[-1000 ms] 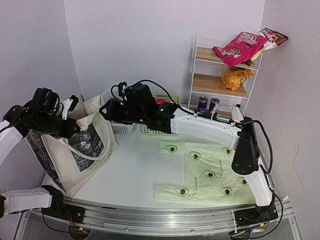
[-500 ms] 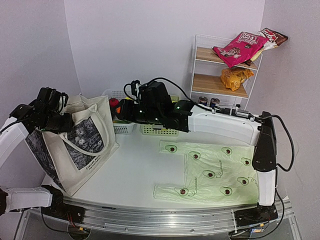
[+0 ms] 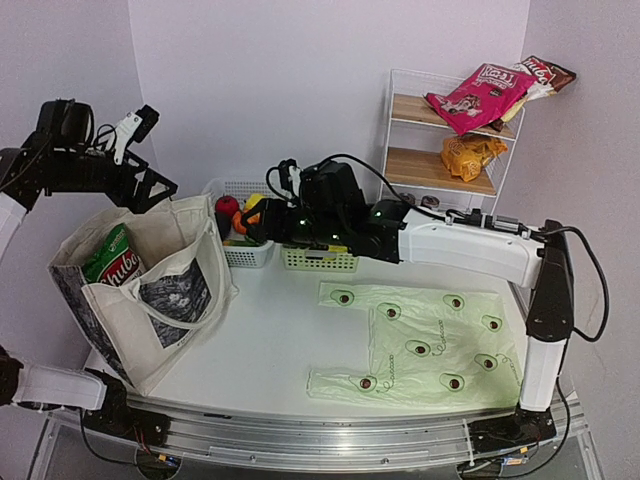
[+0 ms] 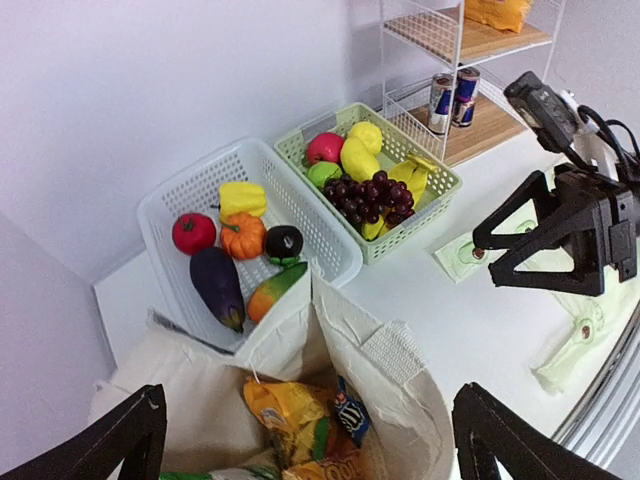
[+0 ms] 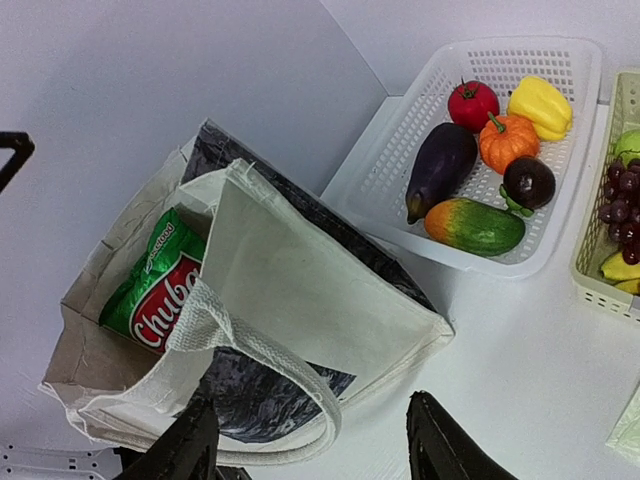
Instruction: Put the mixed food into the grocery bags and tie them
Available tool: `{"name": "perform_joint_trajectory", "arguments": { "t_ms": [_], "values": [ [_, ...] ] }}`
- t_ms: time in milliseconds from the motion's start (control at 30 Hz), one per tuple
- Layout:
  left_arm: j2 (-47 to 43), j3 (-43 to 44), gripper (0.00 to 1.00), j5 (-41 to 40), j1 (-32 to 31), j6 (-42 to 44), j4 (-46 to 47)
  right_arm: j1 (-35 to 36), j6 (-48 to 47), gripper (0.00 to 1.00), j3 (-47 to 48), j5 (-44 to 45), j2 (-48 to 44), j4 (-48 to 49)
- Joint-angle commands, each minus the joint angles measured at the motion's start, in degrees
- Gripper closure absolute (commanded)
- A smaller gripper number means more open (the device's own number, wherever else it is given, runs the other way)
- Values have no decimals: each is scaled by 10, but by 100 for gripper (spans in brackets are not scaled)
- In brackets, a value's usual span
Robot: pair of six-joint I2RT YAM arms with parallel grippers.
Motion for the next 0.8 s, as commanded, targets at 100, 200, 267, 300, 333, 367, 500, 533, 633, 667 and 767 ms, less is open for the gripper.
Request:
{"name": "perform_joint_trajectory", "arguments": {
  "t_ms": [100,200,267,300,333,367,500,533,633,667,767],
  "values": [
    [168,118,1,-110,59,216,-23,-17,-11,39,-45,-17,-64,23],
    [231,191,0,-101,126,292,-43,-20,-13,39,-61,-13,-73,24],
    [263,207,0,-128,142,361,-67,-21,-15,39,-71,-11,-80,25],
    [271,211,0,-136,148,392,-77,-22,-17,39,-75,-10,-83,25],
    [277,216,0,-137,155,417,-87,-23,-20,39,-80,-10,-86,25],
    [283,224,0,-130,164,434,-98,-25,-23,38,-84,-9,-90,24],
    [298,234,0,-62,172,482,-167,-28,-24,38,-99,-5,-99,24],
    [299,219,0,-55,172,485,-168,-29,-24,38,-100,-5,-100,24],
    [304,181,0,-53,172,488,-137,-31,-29,38,-99,-8,-102,23],
    [309,175,0,-47,172,488,-132,-31,-31,38,-99,-9,-103,23],
    [322,168,0,-16,172,471,-116,-32,-34,38,-104,-7,-106,23]
  ]
}}
